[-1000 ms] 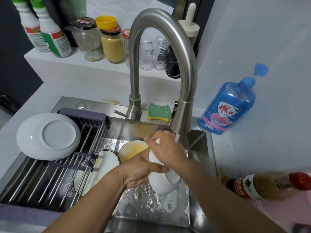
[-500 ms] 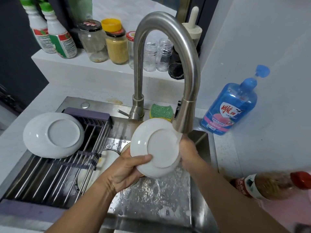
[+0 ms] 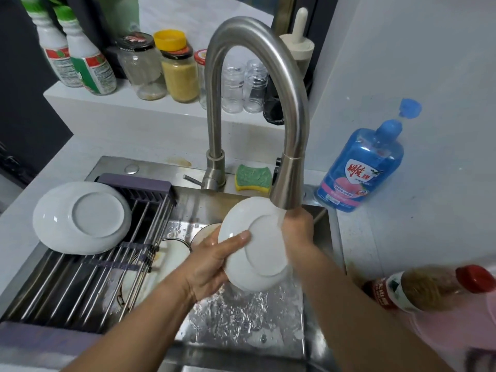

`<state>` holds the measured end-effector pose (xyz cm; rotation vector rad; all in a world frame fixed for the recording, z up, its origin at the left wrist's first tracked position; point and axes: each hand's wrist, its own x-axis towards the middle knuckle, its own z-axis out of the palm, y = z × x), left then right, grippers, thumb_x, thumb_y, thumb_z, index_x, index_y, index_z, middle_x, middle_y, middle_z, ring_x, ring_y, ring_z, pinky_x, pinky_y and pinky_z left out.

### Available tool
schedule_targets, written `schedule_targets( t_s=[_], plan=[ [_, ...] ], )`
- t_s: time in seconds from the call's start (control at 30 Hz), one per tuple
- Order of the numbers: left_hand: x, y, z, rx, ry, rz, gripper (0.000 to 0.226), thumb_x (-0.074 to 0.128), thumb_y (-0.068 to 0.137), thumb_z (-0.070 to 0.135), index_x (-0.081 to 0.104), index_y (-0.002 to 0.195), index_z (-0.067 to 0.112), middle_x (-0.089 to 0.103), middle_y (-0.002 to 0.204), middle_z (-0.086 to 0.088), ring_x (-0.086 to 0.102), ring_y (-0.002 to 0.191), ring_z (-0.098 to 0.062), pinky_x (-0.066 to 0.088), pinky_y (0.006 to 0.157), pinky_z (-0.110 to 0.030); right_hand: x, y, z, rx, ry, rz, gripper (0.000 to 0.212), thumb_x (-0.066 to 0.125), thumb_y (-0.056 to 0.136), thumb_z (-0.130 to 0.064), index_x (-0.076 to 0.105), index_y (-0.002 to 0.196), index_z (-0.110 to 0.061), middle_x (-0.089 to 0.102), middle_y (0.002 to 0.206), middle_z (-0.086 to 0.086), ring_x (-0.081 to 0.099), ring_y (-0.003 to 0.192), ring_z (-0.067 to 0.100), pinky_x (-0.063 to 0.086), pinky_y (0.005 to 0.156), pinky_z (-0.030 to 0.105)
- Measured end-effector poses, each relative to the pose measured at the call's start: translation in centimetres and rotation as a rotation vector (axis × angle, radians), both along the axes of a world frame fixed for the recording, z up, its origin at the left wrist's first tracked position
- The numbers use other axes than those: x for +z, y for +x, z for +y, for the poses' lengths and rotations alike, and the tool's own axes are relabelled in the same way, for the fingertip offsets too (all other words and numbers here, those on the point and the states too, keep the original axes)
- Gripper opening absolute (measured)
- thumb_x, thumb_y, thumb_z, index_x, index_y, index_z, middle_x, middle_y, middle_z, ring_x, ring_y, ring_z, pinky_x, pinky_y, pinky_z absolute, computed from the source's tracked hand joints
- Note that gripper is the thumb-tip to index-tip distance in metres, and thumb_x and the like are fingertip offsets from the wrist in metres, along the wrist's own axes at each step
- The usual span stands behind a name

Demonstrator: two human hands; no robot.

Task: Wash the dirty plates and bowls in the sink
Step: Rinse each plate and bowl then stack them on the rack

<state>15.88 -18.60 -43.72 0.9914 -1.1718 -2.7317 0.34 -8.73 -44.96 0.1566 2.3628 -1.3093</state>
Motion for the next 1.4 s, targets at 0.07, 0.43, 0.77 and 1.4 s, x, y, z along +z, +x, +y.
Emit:
schedule_targets(
  t_s=[0.07, 0.43, 0.77, 1.4],
  plan=[
    [-0.6, 0.7, 1.8, 0.071, 0.021, 0.037, 0.044, 0.074, 0.088, 0.01, 0.063, 0.131, 0.012, 0.074, 0.118, -0.017, 0.072, 0.105, -0.03, 0.062, 0.084, -0.045, -0.3, 0.5, -0.1, -0.059, -0.021, -0.053, 0.042, 0.036, 0.108, -0.025, 0.058, 0.126, 0.007, 0.062, 0.126, 0.028, 0.059, 0.115, 0.042, 0.049, 0.09, 0.04],
    [-2.2, 0.2, 3.5, 0.405, 0.416, 0.24, 0.084, 0.094, 0.067, 0.027, 0.057, 0.139, 0.003, 0.062, 0.139, -0.02, 0.059, 0.129, -0.036, 0.044, 0.107, -0.064, -0.9, 5.3, -1.1, -0.541, -0.513, -0.465, 0.056, 0.063, 0.078, -0.068, 0.073, 0.09, -0.014, 0.077, 0.093, 0.008, 0.072, 0.085, 0.029, 0.06, 0.083, 0.042],
    [-3.1, -0.1, 2.7, 0.255, -0.522, -0.133, 0.043, 0.066, 0.098, 0.028, 0.045, 0.131, 0.045, 0.061, 0.129, 0.011, 0.06, 0.121, -0.02, 0.05, 0.105, -0.053, 1.2, 3.1, 0.0, -0.31, -0.217, -0.204, 0.042, 0.058, 0.099, -0.047, 0.058, 0.072, -0.015, 0.063, 0.077, 0.001, 0.063, 0.082, 0.025, 0.053, 0.086, 0.039],
    [-5.0, -2.0, 2.1, -0.333, -0.976, -0.259, 0.08, 0.014, 0.098, 0.069, 0.01, 0.164, 0.024, 0.006, 0.17, 0.011, 0.002, 0.155, -0.002, 0.0, 0.125, -0.026, 0.8, 3.0, 1.3, -0.265, -0.159, -0.285, 0.051, 0.062, 0.093, -0.059, 0.063, 0.096, -0.008, 0.067, 0.089, 0.005, 0.067, 0.089, 0.027, 0.055, 0.083, 0.037]
  ],
)
